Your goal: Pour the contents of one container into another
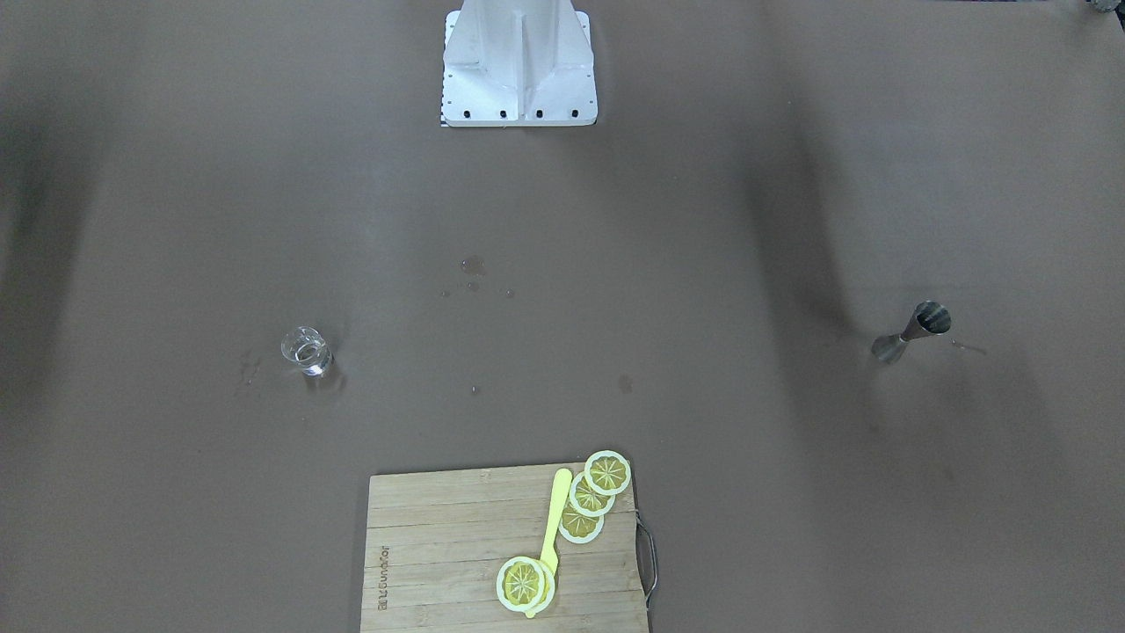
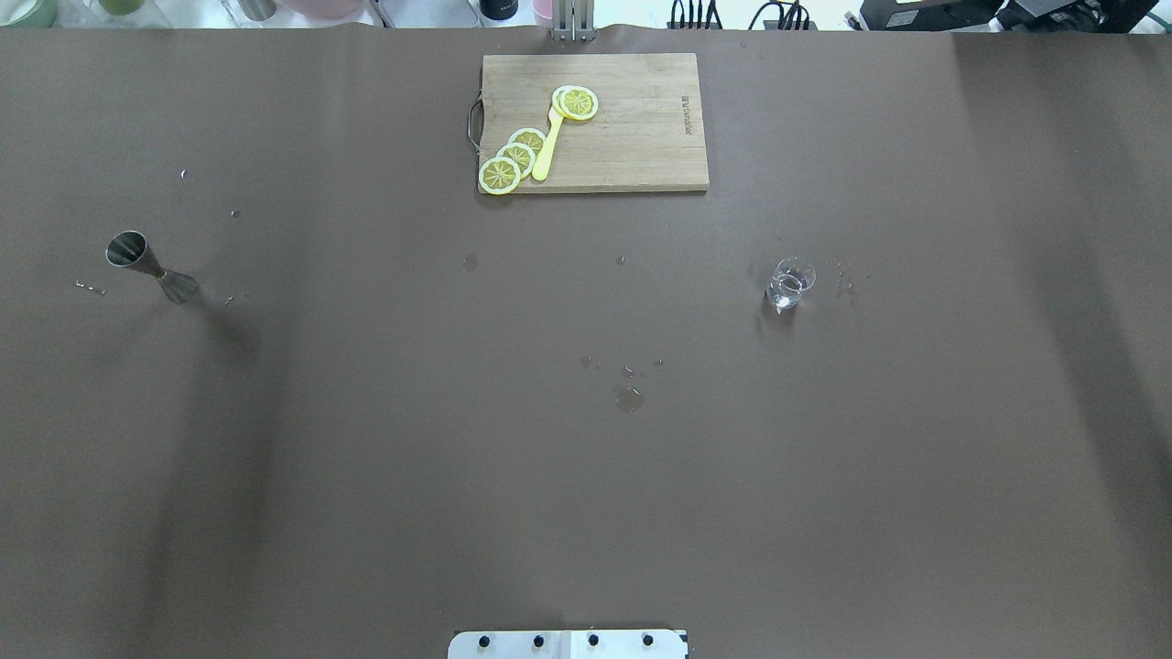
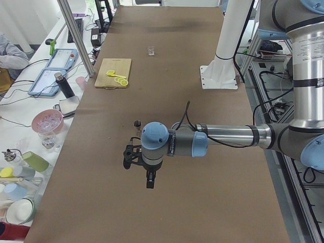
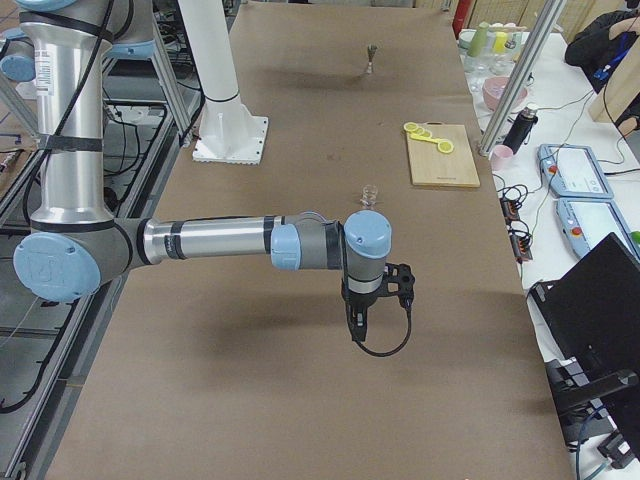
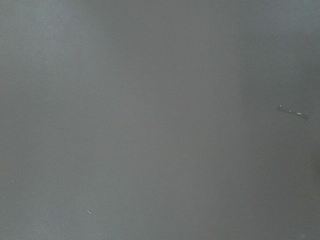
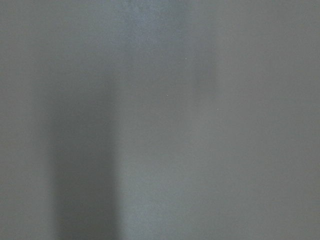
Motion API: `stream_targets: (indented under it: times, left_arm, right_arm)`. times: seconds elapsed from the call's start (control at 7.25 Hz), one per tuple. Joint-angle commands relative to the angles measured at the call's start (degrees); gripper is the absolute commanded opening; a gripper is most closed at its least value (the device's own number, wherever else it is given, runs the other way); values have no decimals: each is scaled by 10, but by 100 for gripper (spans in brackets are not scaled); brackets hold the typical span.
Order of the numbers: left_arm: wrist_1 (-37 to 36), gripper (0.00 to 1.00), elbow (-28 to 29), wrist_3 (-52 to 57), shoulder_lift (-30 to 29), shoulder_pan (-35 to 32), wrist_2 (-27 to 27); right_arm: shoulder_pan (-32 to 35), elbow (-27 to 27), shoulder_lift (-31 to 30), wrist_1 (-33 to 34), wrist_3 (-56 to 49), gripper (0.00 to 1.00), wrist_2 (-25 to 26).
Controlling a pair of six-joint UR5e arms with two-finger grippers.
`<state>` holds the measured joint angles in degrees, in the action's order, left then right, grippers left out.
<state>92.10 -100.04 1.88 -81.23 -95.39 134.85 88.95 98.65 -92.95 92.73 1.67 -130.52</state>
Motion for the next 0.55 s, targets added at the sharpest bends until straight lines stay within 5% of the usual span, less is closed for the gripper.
stream_targets:
  times: [0.0, 0.41]
  left_arm:
    - [-1, 99, 19, -2, -17, 0, 0]
    - [-1, 99, 22, -3, -18, 0, 1]
  right_arm:
    - [0, 0, 0, 0, 0, 100, 1]
    - [0, 0, 0, 0, 0, 100, 2]
